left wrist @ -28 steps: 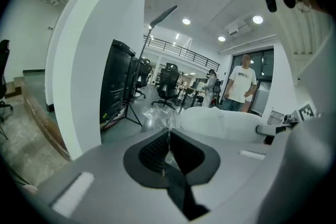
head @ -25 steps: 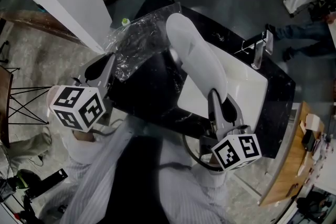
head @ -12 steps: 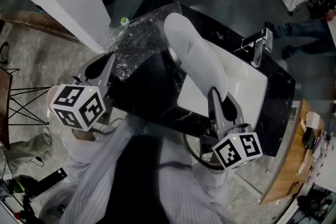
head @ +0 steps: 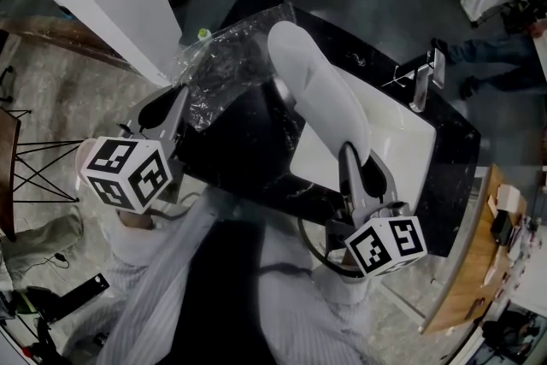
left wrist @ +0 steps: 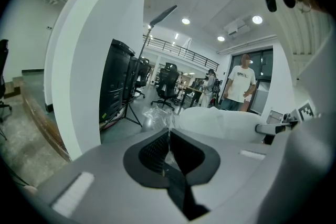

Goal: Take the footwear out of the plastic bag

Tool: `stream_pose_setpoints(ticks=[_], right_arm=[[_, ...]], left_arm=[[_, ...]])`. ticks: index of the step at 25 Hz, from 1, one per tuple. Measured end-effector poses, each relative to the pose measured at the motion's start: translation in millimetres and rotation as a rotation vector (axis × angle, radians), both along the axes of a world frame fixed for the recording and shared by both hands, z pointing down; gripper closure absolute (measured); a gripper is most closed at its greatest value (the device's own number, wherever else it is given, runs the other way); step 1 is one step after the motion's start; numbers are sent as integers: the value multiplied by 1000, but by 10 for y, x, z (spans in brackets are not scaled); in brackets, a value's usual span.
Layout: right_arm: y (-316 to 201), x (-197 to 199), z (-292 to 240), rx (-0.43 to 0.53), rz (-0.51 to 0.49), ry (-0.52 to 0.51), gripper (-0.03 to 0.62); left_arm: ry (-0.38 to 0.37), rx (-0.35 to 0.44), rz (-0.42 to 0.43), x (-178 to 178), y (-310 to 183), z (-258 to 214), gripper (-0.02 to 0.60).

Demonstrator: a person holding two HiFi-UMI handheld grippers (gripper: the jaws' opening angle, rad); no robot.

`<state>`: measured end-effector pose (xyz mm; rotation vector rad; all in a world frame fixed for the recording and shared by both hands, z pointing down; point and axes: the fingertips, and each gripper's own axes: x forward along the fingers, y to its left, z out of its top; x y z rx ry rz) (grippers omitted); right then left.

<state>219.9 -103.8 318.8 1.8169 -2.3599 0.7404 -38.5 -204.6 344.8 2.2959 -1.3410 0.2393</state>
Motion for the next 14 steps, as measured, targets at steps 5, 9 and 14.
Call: stream_pose_setpoints(ticks=[5,9,14], right_arm=[[-6,-5,-1,0,2,-2,520],[-6,-15,-9,-1,6,-3,520],[-8,-30,-11,0,6,-3,520]], left_arm=[[2,-2,-1,-11,-4,5,575],[3,-5,2,-16,-8,7,575],[5,-4,5,-22,-14,6,575]])
